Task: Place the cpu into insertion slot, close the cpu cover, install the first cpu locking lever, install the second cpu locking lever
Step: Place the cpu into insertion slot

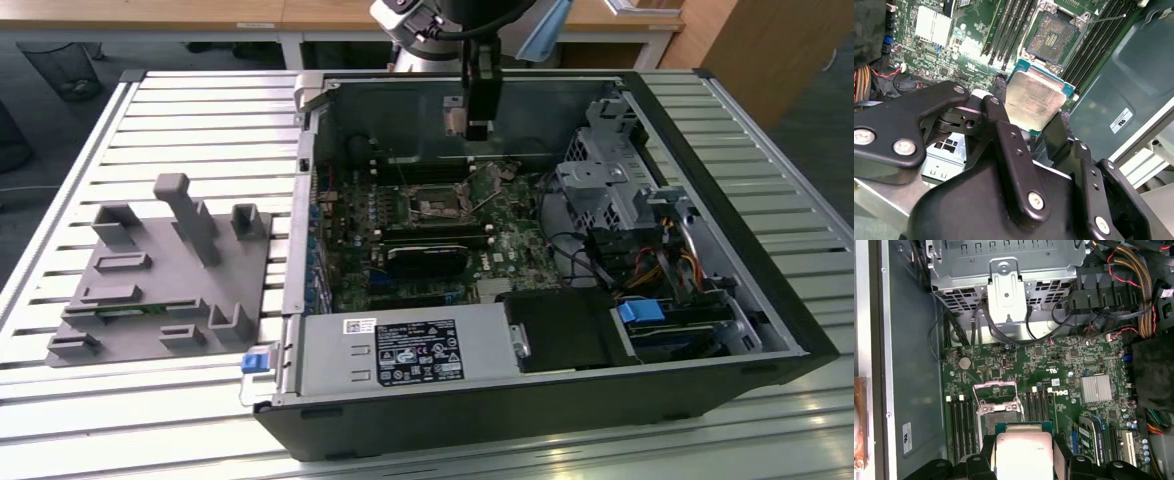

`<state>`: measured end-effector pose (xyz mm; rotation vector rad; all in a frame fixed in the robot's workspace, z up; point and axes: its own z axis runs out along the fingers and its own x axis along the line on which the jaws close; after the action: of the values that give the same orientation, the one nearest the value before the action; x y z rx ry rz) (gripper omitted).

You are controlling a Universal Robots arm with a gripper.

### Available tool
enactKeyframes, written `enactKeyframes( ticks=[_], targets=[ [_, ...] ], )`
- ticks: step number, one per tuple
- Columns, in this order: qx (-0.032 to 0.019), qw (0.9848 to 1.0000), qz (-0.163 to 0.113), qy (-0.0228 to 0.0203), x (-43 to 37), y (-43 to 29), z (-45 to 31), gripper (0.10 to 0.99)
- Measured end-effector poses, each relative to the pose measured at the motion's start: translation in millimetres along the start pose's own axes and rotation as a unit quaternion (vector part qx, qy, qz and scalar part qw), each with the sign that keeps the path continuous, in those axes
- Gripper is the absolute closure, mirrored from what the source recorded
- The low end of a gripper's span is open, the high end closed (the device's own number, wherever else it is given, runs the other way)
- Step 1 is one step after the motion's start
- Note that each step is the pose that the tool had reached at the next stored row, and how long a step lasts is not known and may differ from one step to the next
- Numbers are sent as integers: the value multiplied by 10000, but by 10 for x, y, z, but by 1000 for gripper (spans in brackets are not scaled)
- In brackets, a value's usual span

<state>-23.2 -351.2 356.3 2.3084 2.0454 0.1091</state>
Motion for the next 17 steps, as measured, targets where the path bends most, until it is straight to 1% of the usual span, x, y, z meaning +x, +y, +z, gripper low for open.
enactKeyframes(
  ticks=[8,17],
  targets=[
    [-4,9998,215,-22,0,0,6,541],
    [-8,9990,448,-47,0,-1,14,541]
  ],
)
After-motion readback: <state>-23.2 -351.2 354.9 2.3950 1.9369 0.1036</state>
